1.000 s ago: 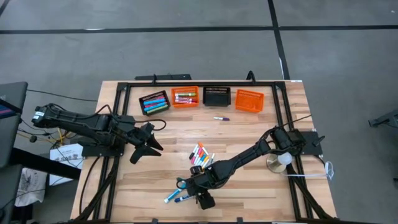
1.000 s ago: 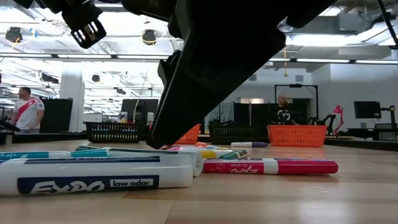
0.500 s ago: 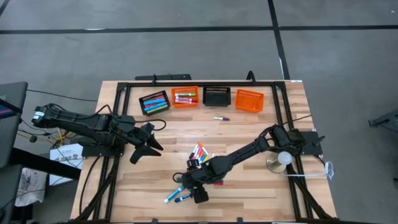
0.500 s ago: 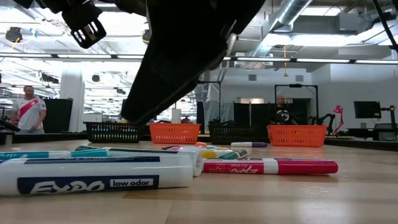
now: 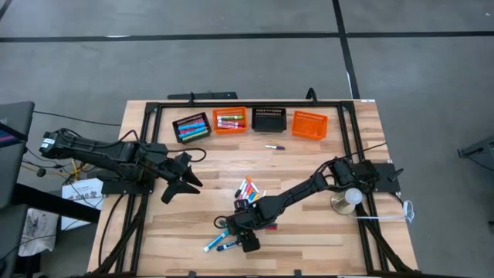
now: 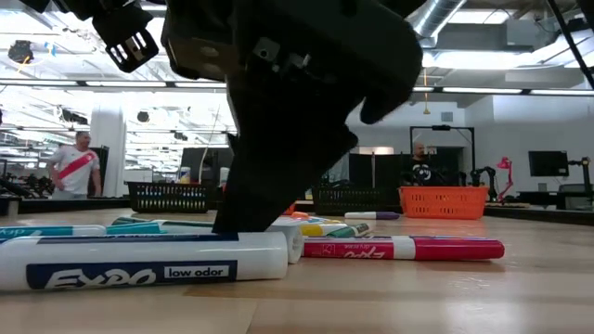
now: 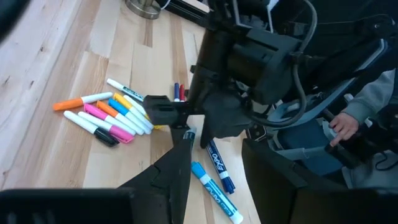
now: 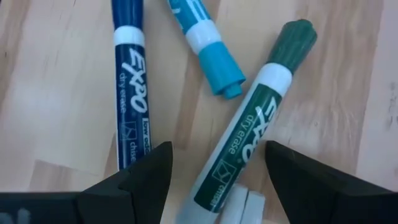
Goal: Pick & Place Markers
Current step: Put the green marker pen into the left orange bin
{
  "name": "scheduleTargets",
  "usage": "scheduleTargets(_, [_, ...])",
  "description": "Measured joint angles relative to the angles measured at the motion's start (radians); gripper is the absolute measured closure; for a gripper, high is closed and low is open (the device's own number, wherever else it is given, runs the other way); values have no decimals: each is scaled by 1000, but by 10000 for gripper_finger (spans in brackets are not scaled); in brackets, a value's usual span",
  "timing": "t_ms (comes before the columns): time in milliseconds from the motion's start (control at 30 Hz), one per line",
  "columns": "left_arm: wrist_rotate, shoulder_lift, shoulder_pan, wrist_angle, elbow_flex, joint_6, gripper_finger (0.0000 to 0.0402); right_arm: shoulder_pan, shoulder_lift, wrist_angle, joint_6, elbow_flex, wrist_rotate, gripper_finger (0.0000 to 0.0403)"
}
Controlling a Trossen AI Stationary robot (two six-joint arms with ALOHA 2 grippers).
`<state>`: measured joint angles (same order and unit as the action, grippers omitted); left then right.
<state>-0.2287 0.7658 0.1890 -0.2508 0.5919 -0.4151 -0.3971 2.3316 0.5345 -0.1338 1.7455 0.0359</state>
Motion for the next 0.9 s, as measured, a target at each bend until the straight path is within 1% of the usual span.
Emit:
scheduleTargets(100, [0,0,0,2,0,0,259,4,1,0,-28,0,-7,157])
scheduleTargets(200, [0,0,0,6,0,0,259,9,3,0,-42,-1,-9,178])
scheduleTargets(300, [0,0,0,6,0,0,259,11,4,1,-43,-2,-10,215])
scheduleTargets(400, [0,0,0,6,0,0,259,14,5,2,-47,-3,-11,262])
scheduleTargets(533, [0,0,0,6,0,0,259,24,5,4,-86,-3,-12,320])
scheduleTargets(633, [0,0,0,6,0,0,259,32,4,10,-135,3,-8,347])
scheduleTargets(700, [0,0,0,6,0,11,259,35,7,34,-156,28,-2,355])
scheduleTargets(800, [0,0,0,6,0,24,259,43,15,72,-161,75,-8,350])
scheduleTargets(900, [0,0,0,6,0,36,259,55,20,139,-190,141,-55,342])
